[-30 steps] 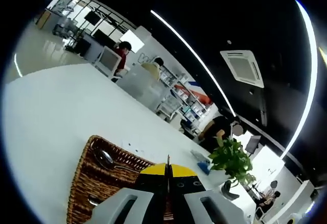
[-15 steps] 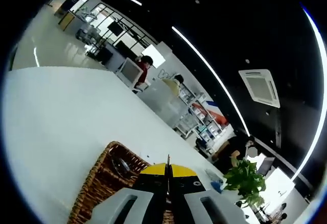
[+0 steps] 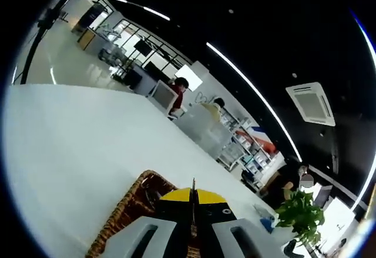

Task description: Arrange the knives, forks, and spoons in their matching storage slots by inserting each utensil handle-first until every utensil is classified and aligned in the correct compartment

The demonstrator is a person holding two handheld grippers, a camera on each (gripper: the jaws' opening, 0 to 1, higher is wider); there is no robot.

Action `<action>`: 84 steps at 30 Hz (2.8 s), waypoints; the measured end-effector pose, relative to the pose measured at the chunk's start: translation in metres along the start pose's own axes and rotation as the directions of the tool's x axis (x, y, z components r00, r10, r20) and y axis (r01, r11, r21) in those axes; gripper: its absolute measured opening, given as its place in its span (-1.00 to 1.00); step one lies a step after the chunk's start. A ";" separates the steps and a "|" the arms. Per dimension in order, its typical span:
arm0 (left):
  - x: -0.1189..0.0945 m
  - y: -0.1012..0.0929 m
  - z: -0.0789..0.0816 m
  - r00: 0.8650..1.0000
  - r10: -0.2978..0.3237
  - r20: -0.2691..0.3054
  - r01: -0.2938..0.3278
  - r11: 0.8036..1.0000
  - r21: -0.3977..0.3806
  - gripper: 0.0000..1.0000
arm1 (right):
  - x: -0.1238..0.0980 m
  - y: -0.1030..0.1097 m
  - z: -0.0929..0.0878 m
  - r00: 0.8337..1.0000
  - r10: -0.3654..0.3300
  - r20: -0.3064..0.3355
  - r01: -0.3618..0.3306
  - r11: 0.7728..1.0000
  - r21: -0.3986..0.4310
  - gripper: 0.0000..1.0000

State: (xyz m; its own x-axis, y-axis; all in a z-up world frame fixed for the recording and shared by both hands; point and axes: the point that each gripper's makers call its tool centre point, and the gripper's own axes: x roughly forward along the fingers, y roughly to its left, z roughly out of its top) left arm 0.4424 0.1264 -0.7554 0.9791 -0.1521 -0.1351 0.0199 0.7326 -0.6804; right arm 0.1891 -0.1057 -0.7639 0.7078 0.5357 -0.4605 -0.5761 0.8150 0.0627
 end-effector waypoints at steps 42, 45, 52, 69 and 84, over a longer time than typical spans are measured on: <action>-0.005 0.026 -0.030 0.996 0.072 -0.044 -0.064 0.984 0.164 -0.98 | 0.014 0.015 -0.006 0.999 0.047 -0.014 -0.047 0.999 -0.001 0.83; -0.005 0.034 -0.038 0.992 0.091 -0.086 -0.077 0.985 0.152 -0.87 | 0.014 0.016 -0.004 0.999 0.046 -0.007 -0.046 0.999 -0.001 0.83; -0.005 0.038 -0.048 0.985 0.096 -0.141 -0.079 0.989 0.125 -0.69 | 0.012 0.014 -0.003 0.999 0.039 -0.001 -0.039 0.999 0.000 0.83; -0.013 0.037 -0.041 0.967 0.093 -0.238 -0.038 0.973 0.226 -0.37 | 0.013 0.021 0.003 0.999 0.047 0.011 -0.047 0.999 -0.015 0.84; -0.037 0.012 -0.038 0.959 0.036 -0.283 0.106 0.877 0.470 -0.03 | 0.014 0.023 0.016 0.999 0.044 0.031 -0.043 0.998 -0.036 0.87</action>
State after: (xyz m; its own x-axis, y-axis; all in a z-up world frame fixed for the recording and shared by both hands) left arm 0.3983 0.1157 -0.7855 0.8819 -0.3073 -0.3575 0.2162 0.9376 -0.2725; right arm 0.1921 -0.0760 -0.7550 0.6942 0.5776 -0.4294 -0.6203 0.7828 0.0502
